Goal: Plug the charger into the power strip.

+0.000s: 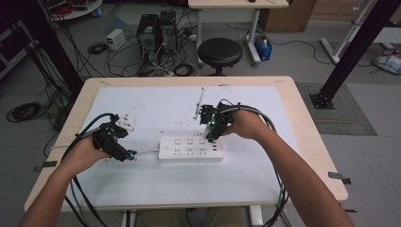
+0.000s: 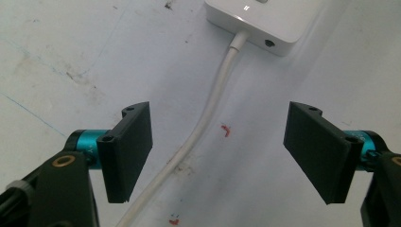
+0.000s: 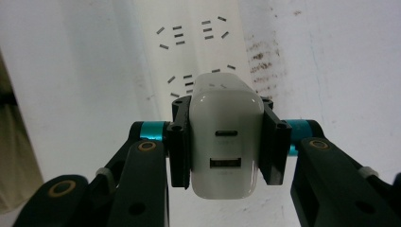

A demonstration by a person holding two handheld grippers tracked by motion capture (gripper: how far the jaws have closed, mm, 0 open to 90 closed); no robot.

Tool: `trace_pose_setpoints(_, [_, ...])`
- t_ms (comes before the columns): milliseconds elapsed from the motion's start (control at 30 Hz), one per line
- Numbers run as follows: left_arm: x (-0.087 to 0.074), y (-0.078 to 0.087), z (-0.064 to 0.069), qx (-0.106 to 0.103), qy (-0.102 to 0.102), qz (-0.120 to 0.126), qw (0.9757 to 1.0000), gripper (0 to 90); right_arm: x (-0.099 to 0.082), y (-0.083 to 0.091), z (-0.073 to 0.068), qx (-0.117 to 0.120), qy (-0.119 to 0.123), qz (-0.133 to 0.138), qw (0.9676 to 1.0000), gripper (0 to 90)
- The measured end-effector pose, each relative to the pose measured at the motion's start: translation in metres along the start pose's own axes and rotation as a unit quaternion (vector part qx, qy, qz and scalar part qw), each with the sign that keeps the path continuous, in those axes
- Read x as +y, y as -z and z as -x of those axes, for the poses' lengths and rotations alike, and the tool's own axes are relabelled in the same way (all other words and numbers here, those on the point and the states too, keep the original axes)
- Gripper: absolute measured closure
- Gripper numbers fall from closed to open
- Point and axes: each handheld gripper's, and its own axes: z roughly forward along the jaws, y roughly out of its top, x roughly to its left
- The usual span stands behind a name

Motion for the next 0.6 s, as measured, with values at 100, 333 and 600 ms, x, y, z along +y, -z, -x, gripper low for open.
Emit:
trace_pose_setpoints(100, [-0.001,0.000,0.001,-0.001,0.000,0.002,1.0000,24.6,0.011,-0.012,0.003,0.002,0.018,-0.018,0.9997,61.9])
trace_pose_setpoints(333, [-0.004,-0.002,0.001,-0.004,0.003,0.006,1.0000,24.5,0.023,-0.029,0.002,0.003,0.038,-0.038,0.9986,62.0])
trace_pose_setpoints(600, [-0.009,-0.007,-0.001,-0.009,0.009,0.009,0.9999,24.6,0.027,-0.043,0.004,0.001,0.063,-0.051,0.9967,61.9])
